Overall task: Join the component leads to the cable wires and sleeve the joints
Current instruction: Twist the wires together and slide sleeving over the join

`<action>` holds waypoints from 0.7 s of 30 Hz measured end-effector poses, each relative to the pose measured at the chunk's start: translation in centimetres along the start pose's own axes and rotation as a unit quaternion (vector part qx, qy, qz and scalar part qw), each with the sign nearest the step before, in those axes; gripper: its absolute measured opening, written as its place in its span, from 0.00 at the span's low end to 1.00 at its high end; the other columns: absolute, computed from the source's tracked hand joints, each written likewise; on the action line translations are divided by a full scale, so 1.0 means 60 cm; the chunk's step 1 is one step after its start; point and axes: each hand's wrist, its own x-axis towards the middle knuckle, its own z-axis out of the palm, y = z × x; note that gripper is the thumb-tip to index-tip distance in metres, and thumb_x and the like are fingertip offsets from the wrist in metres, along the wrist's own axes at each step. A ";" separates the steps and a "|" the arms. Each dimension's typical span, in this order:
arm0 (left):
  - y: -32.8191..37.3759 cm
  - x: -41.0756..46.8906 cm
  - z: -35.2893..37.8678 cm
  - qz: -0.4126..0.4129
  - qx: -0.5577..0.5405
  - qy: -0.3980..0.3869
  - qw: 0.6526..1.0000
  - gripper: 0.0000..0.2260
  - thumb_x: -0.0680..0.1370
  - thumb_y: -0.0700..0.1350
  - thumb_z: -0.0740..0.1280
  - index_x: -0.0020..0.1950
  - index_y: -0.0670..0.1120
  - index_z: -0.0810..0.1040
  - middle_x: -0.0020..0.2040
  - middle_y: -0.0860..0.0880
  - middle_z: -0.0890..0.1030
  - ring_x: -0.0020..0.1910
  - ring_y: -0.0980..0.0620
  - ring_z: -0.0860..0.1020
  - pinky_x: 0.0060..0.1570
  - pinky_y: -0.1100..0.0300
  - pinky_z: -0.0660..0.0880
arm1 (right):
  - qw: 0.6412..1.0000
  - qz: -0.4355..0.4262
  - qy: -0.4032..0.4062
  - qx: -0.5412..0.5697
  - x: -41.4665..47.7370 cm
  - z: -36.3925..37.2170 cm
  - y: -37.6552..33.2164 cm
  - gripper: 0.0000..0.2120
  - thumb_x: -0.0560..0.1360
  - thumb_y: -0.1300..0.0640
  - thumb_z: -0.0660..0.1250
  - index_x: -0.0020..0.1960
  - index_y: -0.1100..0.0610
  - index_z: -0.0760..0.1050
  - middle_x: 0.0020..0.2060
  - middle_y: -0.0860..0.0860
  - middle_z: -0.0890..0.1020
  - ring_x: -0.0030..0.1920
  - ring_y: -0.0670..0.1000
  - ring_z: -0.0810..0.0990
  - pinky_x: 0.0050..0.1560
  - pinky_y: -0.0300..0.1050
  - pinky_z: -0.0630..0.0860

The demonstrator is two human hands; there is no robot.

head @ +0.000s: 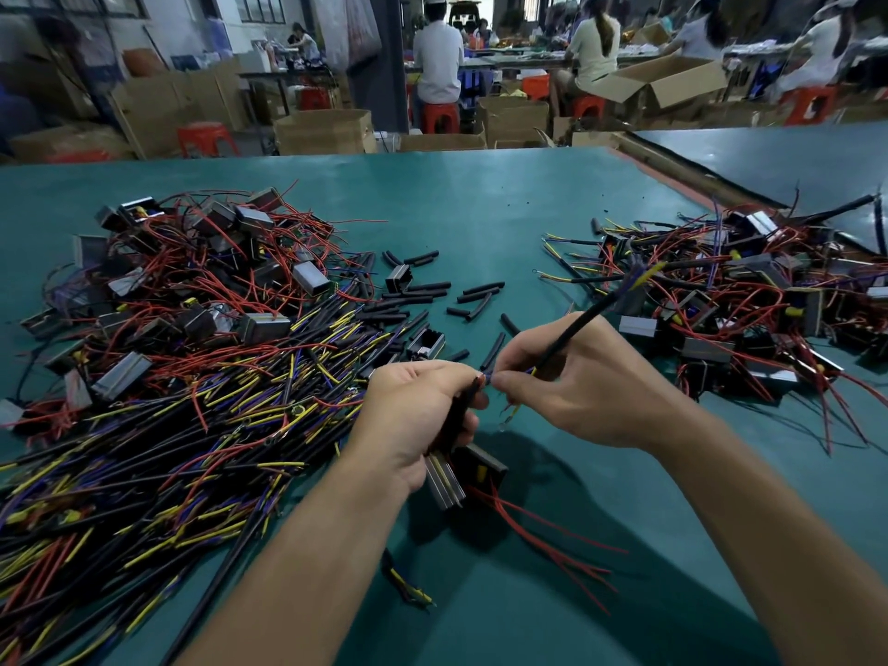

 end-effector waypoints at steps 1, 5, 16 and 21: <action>0.001 0.001 -0.002 -0.004 0.012 -0.009 1.000 0.10 0.74 0.36 0.68 0.32 0.42 0.80 0.26 0.47 0.78 0.19 0.55 0.70 0.20 0.67 0.68 | 1.000 -0.002 -0.002 0.003 0.000 -0.002 -0.002 0.06 0.74 0.58 0.72 0.38 0.54 0.82 0.29 0.49 0.80 0.31 0.50 0.75 0.32 0.44 0.70; 0.001 0.000 -0.006 0.013 0.060 -0.046 0.997 0.12 0.74 0.35 0.68 0.32 0.43 0.81 0.26 0.47 0.77 0.20 0.54 0.69 0.21 0.67 0.66 | 0.998 0.033 -0.011 0.044 0.002 -0.007 -0.004 0.09 0.75 0.58 0.71 0.36 0.54 0.80 0.28 0.55 0.78 0.27 0.49 0.71 0.28 0.45 0.69; 0.003 0.000 -0.010 0.059 0.089 -0.111 0.988 0.10 0.74 0.33 0.67 0.34 0.42 0.81 0.26 0.47 0.75 0.21 0.55 0.69 0.21 0.68 0.67 | 0.951 0.204 -0.059 0.224 0.008 -0.011 0.004 0.10 0.75 0.61 0.71 0.42 0.68 0.79 0.28 0.54 0.77 0.29 0.49 0.74 0.32 0.39 0.78; 0.003 0.004 -0.009 0.050 0.064 -0.094 0.992 0.14 0.75 0.34 0.67 0.30 0.44 0.82 0.26 0.47 0.75 0.21 0.55 0.70 0.21 0.68 0.68 | 0.957 0.179 -0.081 0.214 0.006 -0.018 0.002 0.08 0.76 0.61 0.71 0.38 0.60 0.79 0.27 0.51 0.77 0.29 0.47 0.75 0.34 0.39 0.78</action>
